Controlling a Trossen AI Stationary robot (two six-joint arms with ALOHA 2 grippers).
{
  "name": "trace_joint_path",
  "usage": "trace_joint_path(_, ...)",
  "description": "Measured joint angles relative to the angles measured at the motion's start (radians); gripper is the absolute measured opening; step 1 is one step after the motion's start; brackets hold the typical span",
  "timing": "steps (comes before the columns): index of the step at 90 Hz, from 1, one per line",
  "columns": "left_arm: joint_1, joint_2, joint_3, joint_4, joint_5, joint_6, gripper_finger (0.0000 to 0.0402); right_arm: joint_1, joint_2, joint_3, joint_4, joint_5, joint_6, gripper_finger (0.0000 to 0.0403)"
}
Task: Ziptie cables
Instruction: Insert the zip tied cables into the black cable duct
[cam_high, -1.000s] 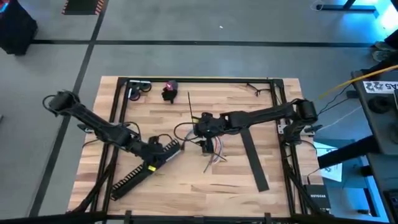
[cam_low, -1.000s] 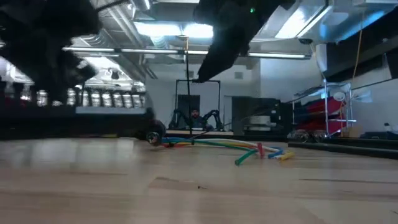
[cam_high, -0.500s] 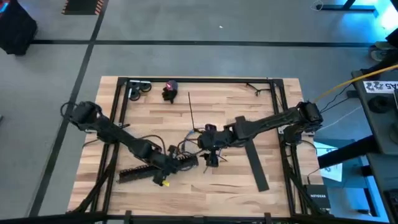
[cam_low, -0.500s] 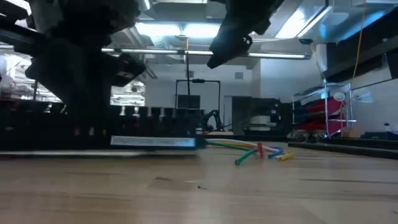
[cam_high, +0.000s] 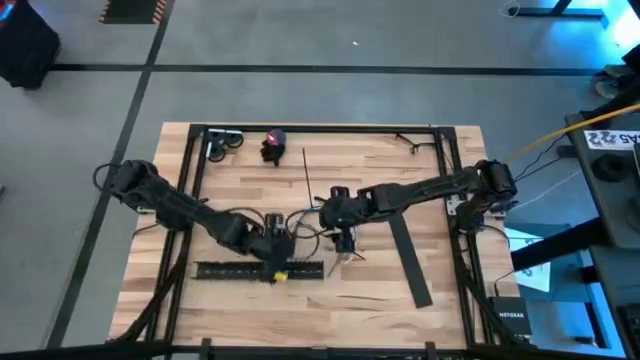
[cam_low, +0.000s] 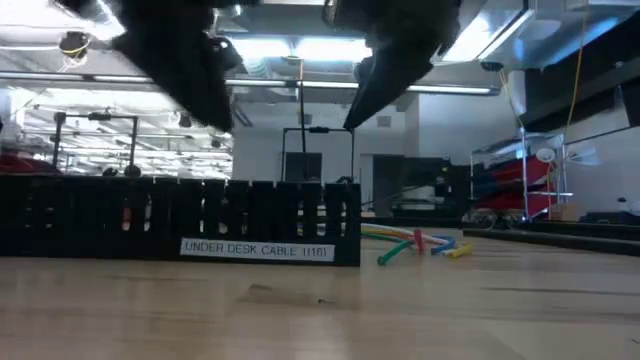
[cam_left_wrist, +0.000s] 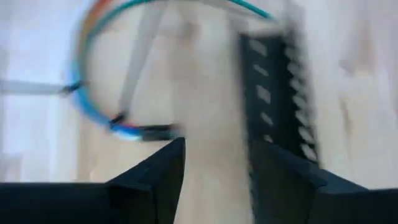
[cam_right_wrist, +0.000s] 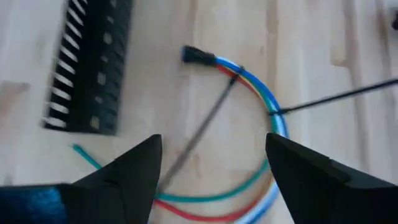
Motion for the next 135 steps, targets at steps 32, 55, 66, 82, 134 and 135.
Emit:
trace_joint_path(32, 0.205, 0.136, 0.000, 0.071, 0.089, -0.472, 0.0187, -0.059, 0.000, -0.129, 0.007, 0.078, 0.112, 0.0279)
trace_joint_path(55, 0.240, 0.275, 0.001, 0.056, 0.120, -0.531, 0.0187, -0.057, 0.002, -0.208, 0.017, 0.081, 0.108, 0.0279)
trace_joint_path(66, 0.243, 0.301, 0.004, 0.059, 0.119, -0.559, 0.0184, -0.057, 0.002, -0.215, 0.031, 0.081, 0.104, 0.0279)
trace_joint_path(82, 0.237, 0.307, 0.001, 0.058, 0.110, -0.479, 0.0115, -0.057, 0.002, -0.214, 0.098, 0.072, 0.079, 0.0279)
trace_joint_path(134, 0.222, 0.038, 0.253, -0.340, 0.130, -0.163, 0.0025, -0.001, -0.141, -0.212, 0.318, -0.006, 0.126, 0.0279)
trace_joint_path(135, 0.221, 0.032, 0.258, -0.342, 0.130, -0.156, 0.0025, 0.002, -0.140, -0.212, 0.318, -0.003, 0.136, 0.0279)
